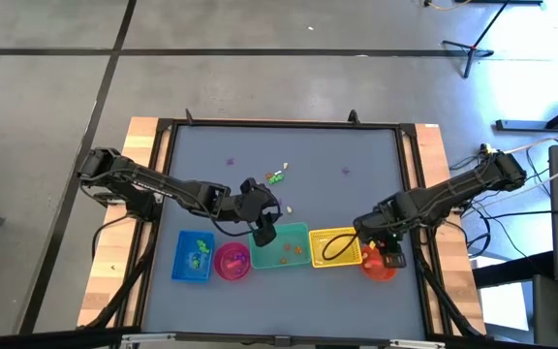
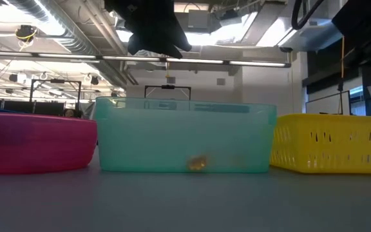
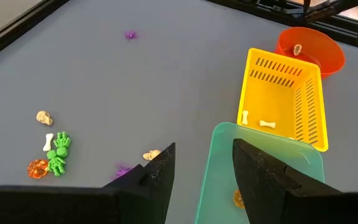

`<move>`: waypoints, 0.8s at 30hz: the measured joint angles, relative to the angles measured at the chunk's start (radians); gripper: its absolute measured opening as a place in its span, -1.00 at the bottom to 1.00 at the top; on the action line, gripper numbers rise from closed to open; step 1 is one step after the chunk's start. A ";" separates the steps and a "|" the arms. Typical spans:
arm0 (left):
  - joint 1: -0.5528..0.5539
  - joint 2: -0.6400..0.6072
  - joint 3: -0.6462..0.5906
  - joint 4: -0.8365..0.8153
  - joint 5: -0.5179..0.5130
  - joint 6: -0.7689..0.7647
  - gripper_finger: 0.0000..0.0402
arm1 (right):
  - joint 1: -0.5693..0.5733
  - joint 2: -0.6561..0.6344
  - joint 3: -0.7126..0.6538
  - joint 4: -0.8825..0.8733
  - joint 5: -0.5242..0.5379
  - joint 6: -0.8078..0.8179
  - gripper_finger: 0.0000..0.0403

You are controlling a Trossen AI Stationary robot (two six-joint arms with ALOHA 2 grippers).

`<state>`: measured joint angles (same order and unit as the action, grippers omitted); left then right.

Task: Sort Halloween decoration
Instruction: Put the purple spider toy into the pink bin

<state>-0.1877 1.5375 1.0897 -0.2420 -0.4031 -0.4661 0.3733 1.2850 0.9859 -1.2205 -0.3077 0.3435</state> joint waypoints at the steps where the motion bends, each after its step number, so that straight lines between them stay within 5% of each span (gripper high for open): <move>1: 0.004 0.000 0.000 0.000 0.000 -0.009 -0.28 | 0.000 0.000 0.000 0.000 0.013 0.000 -0.04; 11: 0.166 0.000 0.000 -0.035 0.010 -0.055 -0.28 | 0.000 0.000 0.000 0.000 0.165 -0.026 -0.05; 24: 0.601 0.000 0.000 -0.298 0.277 0.231 -0.28 | 0.000 0.000 0.000 0.067 0.238 -0.148 -0.05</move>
<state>0.4136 1.5375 1.0897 -0.5397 -0.1263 -0.2354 0.3729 1.2850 0.9859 -1.1540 -0.0696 0.1956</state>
